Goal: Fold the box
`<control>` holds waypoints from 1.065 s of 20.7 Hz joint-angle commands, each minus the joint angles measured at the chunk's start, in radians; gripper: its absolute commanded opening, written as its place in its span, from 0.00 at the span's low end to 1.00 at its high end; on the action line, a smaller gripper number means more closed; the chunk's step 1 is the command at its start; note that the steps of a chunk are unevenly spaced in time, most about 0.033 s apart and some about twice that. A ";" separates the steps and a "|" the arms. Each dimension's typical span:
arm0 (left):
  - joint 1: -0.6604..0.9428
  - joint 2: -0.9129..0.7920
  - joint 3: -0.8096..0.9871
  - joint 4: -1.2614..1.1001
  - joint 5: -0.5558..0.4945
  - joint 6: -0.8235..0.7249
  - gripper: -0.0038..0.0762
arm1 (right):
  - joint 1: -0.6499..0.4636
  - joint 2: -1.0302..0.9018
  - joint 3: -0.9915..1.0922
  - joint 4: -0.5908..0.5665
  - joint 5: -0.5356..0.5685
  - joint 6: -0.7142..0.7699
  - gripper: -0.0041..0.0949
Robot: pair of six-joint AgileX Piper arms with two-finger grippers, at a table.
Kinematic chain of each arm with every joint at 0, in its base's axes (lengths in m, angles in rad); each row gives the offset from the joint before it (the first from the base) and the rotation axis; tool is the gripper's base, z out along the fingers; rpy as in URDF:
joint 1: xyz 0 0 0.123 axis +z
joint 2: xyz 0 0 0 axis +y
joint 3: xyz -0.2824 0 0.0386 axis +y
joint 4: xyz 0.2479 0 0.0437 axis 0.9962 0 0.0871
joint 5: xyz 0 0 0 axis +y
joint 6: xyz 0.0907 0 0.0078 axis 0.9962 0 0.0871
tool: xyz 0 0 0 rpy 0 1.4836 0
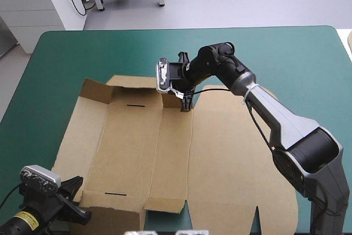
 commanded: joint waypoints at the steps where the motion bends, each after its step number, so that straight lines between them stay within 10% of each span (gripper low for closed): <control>1: -0.004 0.014 -0.024 -0.010 -0.067 -0.010 0.04 | 0.000 -0.059 -0.034 -0.009 -0.019 0.052 0.33; 9: -0.004 0.014 -0.024 -0.010 -0.067 -0.010 0.04 | -0.036 -0.114 -0.034 -0.323 0.037 0.413 0.03; 15: -0.004 0.014 -0.024 -0.004 -0.069 -0.012 0.04 | -0.356 -0.272 -0.021 -0.268 0.234 0.646 0.03; 22: -0.004 0.087 -0.024 0.000 -0.136 -0.054 0.04 | -0.682 -0.585 0.333 -0.116 0.202 0.680 0.03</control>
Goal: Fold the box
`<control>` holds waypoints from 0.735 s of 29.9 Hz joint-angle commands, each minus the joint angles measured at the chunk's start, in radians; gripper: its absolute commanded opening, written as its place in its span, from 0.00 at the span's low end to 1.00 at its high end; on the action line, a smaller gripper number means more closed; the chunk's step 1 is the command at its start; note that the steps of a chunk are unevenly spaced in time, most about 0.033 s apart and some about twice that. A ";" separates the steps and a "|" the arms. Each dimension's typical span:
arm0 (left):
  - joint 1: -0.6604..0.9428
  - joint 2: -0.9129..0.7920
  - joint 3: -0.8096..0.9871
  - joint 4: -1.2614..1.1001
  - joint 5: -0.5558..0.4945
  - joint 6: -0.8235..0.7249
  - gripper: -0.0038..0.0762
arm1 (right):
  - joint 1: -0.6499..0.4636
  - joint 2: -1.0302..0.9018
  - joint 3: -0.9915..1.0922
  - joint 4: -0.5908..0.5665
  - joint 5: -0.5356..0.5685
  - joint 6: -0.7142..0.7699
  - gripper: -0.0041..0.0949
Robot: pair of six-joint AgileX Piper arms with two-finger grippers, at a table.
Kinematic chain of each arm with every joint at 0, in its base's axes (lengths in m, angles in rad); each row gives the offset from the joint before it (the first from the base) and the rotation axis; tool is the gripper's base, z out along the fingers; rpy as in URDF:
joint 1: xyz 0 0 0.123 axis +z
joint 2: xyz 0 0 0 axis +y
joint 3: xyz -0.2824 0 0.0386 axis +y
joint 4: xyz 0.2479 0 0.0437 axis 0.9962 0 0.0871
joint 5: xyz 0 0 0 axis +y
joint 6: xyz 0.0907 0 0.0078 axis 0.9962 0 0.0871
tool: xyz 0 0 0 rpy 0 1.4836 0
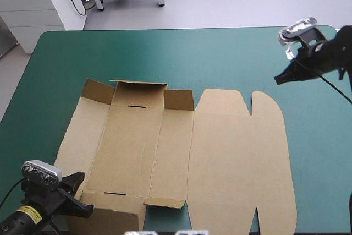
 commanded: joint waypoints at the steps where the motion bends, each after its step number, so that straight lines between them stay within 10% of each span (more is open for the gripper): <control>1: -0.004 0.060 -0.024 -0.008 -0.093 -0.015 0.04 | -0.083 -0.149 0.142 0.026 -0.063 0.026 0.03; 6: -0.004 0.156 -0.037 -0.007 -0.113 -0.051 0.04 | -0.146 -0.298 0.365 0.030 -0.196 0.090 0.03; 22: 0.039 0.735 -0.510 0.209 -0.081 -0.205 0.04 | -0.150 -0.366 0.506 0.151 -0.105 0.068 0.03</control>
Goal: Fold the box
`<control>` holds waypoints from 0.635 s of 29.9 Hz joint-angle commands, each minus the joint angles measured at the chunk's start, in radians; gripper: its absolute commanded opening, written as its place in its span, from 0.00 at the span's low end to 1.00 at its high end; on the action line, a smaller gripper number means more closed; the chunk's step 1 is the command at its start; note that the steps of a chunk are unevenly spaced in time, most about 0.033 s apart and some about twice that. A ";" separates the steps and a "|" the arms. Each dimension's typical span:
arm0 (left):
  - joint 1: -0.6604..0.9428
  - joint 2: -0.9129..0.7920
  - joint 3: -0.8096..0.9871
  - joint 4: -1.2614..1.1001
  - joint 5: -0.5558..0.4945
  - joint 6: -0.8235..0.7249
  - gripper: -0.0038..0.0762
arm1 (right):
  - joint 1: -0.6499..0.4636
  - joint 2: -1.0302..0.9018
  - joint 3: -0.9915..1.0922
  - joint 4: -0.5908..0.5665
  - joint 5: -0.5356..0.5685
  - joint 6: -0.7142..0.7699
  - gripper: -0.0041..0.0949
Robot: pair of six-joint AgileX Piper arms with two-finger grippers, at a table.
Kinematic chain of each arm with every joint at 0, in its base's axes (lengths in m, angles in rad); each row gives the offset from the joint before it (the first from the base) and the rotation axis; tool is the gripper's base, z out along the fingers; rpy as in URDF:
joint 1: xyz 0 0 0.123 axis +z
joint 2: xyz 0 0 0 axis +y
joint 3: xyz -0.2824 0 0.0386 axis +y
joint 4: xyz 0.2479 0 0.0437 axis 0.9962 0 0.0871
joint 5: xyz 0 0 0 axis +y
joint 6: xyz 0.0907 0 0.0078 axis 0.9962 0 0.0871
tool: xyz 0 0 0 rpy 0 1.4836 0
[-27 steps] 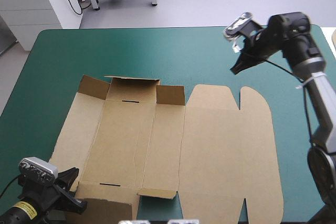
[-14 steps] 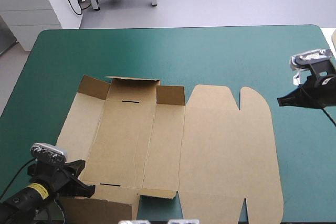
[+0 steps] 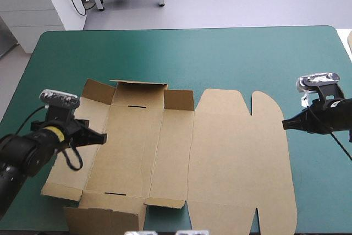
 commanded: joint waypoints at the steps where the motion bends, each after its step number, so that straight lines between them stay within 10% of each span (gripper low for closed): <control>1: 0.049 0.135 -0.121 0.003 -0.043 -0.006 0.04 | -0.006 -0.023 -0.021 0.031 -0.040 -0.019 0.03; 19: 0.981 0.435 -0.301 -0.783 0.457 0.752 0.04 | -0.006 -0.025 -0.021 0.041 -0.059 -0.040 0.03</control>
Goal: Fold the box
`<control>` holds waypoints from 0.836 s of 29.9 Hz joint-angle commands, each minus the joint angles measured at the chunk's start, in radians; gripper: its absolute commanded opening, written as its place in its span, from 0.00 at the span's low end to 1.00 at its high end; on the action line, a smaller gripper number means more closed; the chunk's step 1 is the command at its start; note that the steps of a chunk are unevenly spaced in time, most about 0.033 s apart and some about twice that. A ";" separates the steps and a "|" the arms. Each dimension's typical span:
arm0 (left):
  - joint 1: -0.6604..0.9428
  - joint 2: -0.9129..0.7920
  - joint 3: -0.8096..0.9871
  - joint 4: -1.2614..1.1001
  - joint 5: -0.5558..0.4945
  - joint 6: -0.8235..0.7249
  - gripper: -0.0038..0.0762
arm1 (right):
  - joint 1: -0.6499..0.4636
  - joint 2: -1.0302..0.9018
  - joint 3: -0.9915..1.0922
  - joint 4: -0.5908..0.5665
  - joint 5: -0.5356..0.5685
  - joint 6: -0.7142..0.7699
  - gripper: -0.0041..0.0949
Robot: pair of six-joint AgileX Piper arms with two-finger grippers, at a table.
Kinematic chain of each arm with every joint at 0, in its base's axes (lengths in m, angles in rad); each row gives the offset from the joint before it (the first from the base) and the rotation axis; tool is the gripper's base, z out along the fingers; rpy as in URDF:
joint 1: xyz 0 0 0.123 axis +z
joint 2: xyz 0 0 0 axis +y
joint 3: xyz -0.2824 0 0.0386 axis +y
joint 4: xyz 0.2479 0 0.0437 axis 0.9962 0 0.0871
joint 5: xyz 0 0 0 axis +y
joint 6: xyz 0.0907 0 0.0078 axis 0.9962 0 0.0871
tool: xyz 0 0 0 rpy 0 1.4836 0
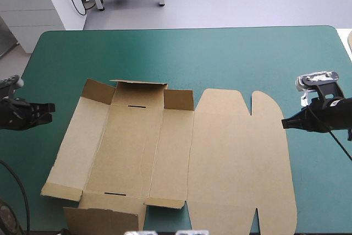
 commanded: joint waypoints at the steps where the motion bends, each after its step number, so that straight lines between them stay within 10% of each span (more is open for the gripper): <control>1: 0.112 -0.007 -0.028 -0.088 0.092 0.058 0.04 | -0.006 -0.025 -0.025 0.028 -0.033 -0.013 0.03; 17: 0.148 -0.005 0.197 -0.002 0.095 0.242 0.07 | -0.006 -0.025 -0.025 0.058 -0.065 -0.042 0.03; 25: 0.148 -0.005 0.208 -0.012 0.084 0.199 0.63 | -0.006 -0.025 -0.025 0.058 -0.065 -0.043 0.03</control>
